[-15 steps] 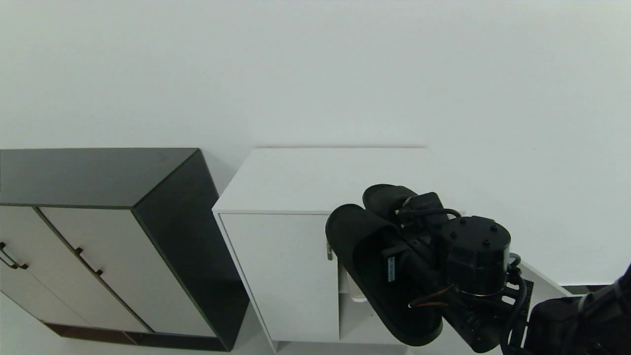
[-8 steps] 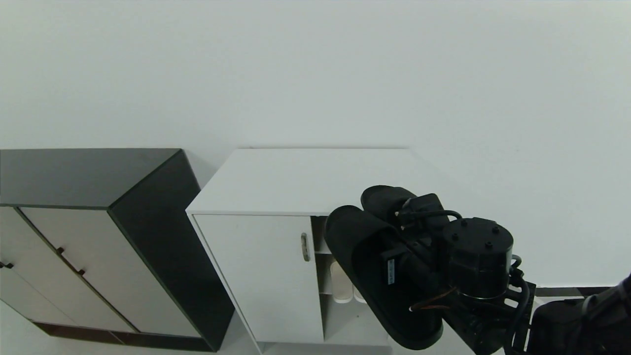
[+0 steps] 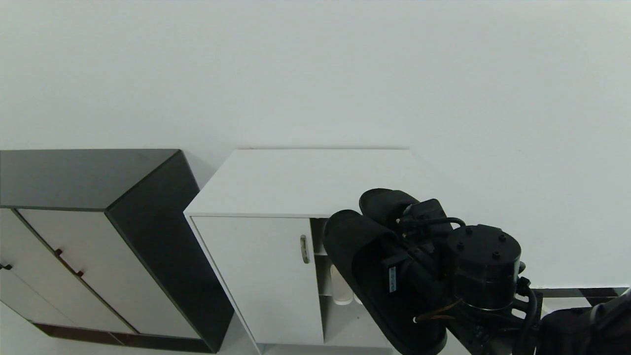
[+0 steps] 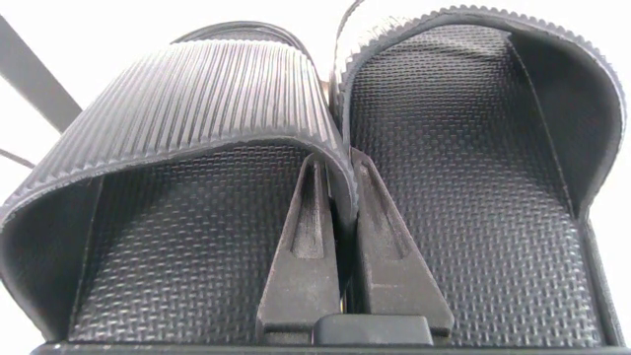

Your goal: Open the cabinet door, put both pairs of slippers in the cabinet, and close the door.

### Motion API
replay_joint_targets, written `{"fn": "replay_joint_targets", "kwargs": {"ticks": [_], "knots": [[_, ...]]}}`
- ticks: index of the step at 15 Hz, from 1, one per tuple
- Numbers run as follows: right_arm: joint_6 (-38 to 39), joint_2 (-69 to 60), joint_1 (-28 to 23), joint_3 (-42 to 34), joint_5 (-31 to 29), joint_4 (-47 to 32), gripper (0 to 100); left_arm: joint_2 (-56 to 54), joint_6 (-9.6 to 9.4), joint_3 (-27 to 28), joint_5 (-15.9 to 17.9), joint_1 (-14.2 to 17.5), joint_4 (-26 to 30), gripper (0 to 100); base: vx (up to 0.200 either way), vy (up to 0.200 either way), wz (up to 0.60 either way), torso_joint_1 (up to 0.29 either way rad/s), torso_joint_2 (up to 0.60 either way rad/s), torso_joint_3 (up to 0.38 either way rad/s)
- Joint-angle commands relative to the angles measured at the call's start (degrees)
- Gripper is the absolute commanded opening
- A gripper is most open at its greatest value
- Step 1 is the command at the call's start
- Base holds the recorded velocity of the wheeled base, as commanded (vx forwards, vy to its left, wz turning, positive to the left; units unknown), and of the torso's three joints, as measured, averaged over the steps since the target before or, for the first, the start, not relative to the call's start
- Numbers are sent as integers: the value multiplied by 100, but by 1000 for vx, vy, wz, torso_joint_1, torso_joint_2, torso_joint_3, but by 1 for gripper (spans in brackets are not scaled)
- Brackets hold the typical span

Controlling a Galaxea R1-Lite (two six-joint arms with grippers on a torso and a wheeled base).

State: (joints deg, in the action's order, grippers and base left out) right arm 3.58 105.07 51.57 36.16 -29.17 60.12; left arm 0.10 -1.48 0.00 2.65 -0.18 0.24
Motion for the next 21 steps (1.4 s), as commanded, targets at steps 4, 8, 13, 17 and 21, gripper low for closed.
{"fn": "replay_joint_targets", "kwargs": {"ticks": [4, 8, 13, 17, 21], "knots": [[-42, -198, 178, -223, -18, 8, 0, -1, -2, 0, -1, 1, 2, 0, 0, 0, 0, 0, 0, 0], [-33, -198, 257, -241, -10, 8, 0, -1, -2, 0, 8, 1, -7, 0, 0, 0, 0, -80, 171, 103], [-42, -198, 407, -329, -18, 114, 0, -1, -2, 0, -1, 1, -7, 0, 0, 0, 0, -205, 483, 272], [-42, -189, 416, -364, -27, 201, 0, -1, -2, 0, 8, 1, 2, 0, 0, 0, 0, -226, 543, 321], [-51, -171, 416, -390, -27, 210, 0, -1, -2, 0, -1, 1, 2, 0, 0, 0, 0, -206, 525, 316]]}}
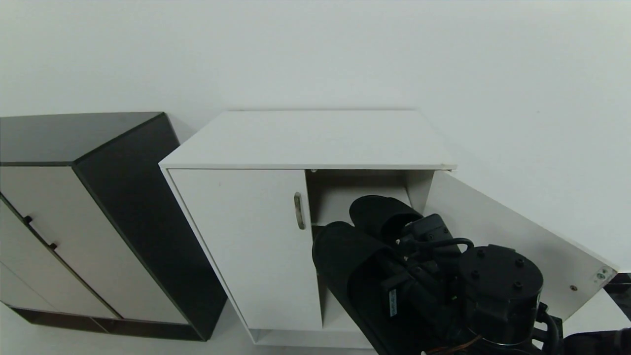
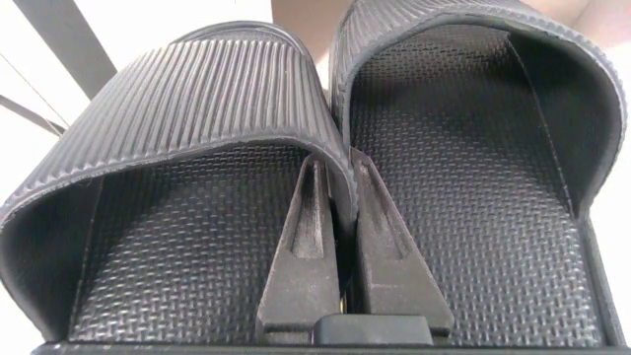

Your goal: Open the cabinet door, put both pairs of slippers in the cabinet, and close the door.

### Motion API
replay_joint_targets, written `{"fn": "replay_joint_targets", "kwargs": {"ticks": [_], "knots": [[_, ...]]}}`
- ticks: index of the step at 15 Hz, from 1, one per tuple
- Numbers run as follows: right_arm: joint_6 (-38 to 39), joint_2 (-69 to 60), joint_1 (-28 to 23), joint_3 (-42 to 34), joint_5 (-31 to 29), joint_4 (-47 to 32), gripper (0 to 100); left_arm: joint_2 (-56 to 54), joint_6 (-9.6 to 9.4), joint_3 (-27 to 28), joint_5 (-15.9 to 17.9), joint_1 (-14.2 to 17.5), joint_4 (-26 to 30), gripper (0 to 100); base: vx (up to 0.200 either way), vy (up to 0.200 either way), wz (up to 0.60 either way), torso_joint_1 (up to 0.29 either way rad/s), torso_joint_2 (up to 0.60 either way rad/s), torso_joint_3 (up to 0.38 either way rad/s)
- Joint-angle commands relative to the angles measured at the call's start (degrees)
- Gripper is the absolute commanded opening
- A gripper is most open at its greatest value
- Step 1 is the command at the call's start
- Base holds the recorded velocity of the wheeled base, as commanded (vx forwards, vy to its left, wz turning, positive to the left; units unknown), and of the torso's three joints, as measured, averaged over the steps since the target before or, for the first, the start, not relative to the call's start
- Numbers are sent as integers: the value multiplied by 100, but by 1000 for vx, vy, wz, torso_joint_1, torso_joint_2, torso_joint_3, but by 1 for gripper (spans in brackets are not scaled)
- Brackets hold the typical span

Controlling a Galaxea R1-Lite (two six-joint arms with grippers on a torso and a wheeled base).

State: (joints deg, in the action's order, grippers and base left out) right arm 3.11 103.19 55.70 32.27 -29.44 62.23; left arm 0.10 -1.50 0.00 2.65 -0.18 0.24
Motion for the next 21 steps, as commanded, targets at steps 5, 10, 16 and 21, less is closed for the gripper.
{"fn": "replay_joint_targets", "kwargs": {"ticks": [5, 10, 16, 21], "knots": [[6, 34, 2, -10, 0, 8, 0, -1, 1, 0, -1, 1, 2, 0, 0, 0, 0, -175, 492, 314], [6, 69, 2, -10, 0, 8, 0, -1, 1, 0, -1, 1, 2, 0, 0, 0, 0, -140, 473, 328], [14, 157, -6, -19, 0, 8, 0, -1, 1, 0, 8, 1, 2, 0, 0, 0, 0, -85, 453, 365], [58, 219, -50, -72, 8, 8, 0, -1, 9, 0, -1, 1, 2, 0, 0, 0, 0, -16, 278, 257]]}}
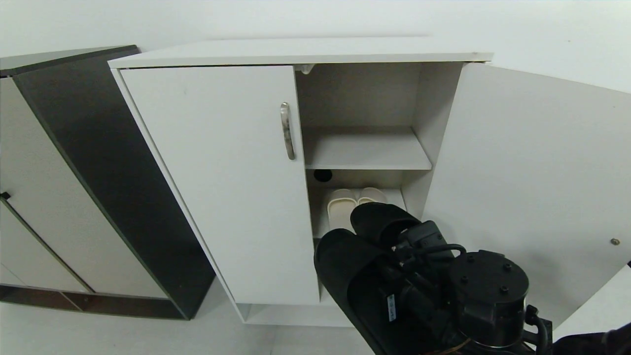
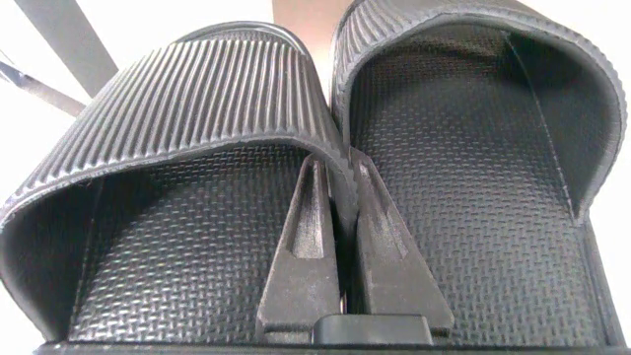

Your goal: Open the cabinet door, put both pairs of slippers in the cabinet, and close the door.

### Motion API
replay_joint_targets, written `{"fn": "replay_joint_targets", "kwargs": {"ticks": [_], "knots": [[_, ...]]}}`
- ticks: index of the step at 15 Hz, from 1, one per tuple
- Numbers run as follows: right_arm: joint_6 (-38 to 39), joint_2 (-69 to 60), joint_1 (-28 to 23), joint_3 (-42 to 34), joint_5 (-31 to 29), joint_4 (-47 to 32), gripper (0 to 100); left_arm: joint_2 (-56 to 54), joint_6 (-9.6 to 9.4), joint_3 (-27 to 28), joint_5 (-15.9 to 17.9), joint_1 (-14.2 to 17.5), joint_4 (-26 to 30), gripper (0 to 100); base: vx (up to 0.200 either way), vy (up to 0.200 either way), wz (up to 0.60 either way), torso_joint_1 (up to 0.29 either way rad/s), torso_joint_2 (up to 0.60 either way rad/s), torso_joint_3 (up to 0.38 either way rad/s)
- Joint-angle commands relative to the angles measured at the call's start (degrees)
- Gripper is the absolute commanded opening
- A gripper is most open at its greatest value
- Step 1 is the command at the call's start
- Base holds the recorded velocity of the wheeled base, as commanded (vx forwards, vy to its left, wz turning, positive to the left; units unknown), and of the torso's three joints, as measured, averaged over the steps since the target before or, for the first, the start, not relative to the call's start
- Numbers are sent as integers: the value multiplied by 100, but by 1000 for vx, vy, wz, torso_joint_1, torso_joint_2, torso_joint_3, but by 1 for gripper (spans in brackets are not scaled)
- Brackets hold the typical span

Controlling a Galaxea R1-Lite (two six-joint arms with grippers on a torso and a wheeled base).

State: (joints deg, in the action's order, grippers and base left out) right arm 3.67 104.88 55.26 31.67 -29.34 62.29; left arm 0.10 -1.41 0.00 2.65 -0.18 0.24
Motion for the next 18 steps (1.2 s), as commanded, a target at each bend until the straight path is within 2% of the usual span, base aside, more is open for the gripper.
{"fn": "replay_joint_targets", "kwargs": {"ticks": [1, 5, 7, 9, 12, 13, 15, 18], "knots": [[2, 94, -15, -12, -1, 11, 0, -1, 1, 0, -1, 1, 2, 0, 0, 0, 0, 2, 56, 51], [-147, 341, -59, -21, -28, 134, 0, -1, 1, 0, -1, 1, 2, 0, 0, 0, 0, 0, 0, 0], [-261, 631, -68, -29, -89, 538, 0, -1, 1, 0, -1, 1, 2, 0, 0, 0, 0, 0, 0, 0], [-288, 815, -191, 480, -854, 362, 0, -1, 1, 0, -1, 1, 2, 0, 0, 0, 0, 0, 0, 0], [-103, 736, -182, 973, -968, -754, 0, -1, 1, 0, -1, 1, 2, 0, 0, 0, 0, 0, 0, 0], [187, 701, -147, 1271, -1144, -1070, 0, -1, 1, 0, -1, 1, 2, 0, 0, 0, 0, 0, 0, 0], [600, 420, -33, 1922, -1618, -2151, 0, -1, -8, 0, -1, 1, 2, 0, 0, 0, 0, 0, 0, 0], [969, 86, 46, 2932, -1821, -3848, 0, -1, -8, 0, 8, 1, 2, 0, 0, 0, 0, 0, 0, 0]]}}
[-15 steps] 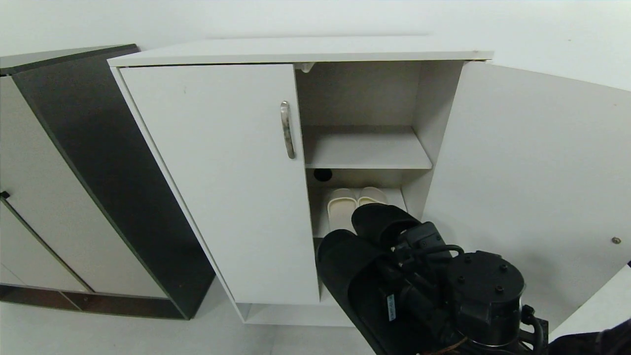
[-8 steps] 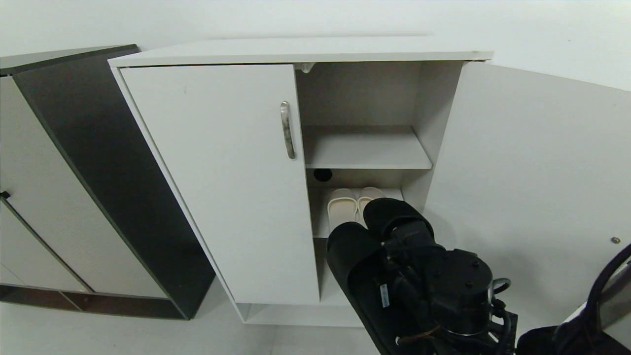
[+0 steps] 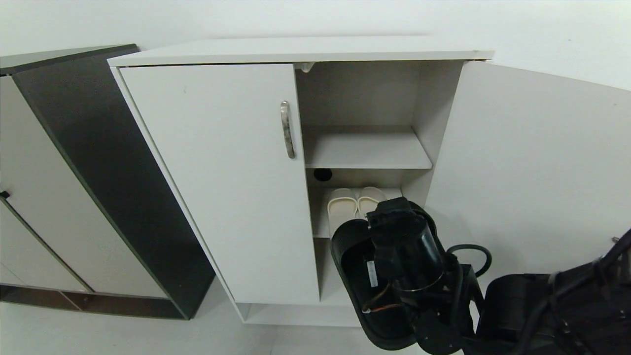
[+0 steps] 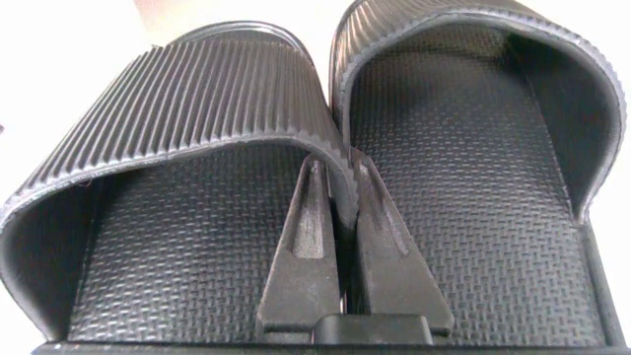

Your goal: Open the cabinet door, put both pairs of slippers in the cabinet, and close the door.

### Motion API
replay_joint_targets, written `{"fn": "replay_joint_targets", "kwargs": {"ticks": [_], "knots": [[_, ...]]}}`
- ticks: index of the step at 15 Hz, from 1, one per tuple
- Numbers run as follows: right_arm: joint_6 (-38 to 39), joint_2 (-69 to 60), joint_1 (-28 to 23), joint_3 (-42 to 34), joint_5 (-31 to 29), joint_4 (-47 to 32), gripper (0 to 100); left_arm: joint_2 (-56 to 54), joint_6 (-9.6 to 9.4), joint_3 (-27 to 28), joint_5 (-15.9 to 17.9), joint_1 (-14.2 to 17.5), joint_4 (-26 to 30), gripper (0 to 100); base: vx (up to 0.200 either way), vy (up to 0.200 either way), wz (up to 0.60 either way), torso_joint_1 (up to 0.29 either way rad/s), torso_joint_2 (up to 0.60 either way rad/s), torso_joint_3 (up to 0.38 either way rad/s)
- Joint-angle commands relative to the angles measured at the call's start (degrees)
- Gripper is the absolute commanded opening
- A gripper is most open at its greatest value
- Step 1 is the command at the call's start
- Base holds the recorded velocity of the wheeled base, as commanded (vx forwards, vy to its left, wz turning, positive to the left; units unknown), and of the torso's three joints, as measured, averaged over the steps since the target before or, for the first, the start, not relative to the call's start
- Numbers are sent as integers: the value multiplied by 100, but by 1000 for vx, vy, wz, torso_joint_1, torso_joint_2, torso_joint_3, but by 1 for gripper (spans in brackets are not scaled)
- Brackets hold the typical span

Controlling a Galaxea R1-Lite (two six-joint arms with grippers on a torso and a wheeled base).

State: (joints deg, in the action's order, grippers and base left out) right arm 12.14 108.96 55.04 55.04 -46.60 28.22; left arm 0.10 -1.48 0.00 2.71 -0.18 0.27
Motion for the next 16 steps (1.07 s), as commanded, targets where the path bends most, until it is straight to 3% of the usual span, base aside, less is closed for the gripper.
{"fn": "replay_joint_targets", "kwargs": {"ticks": [1, 5, 16], "knots": [[122, -331, 86, 868, -103, -581, 0, -1, -2, 0, 2, 1, 0, 0, 0, 0, 0, 0, 0, 0], [104, -103, 7, 1721, -657, -669, 0, -1, -2, 0, 2, 1, 0, 0, 0, 0, 0, 0, 0, 0], [104, 117, -195, 1773, -657, -616, 0, -1, -11, 0, -7, 1, 0, 0, 0, 0, 0, 0, 0, 0]]}}
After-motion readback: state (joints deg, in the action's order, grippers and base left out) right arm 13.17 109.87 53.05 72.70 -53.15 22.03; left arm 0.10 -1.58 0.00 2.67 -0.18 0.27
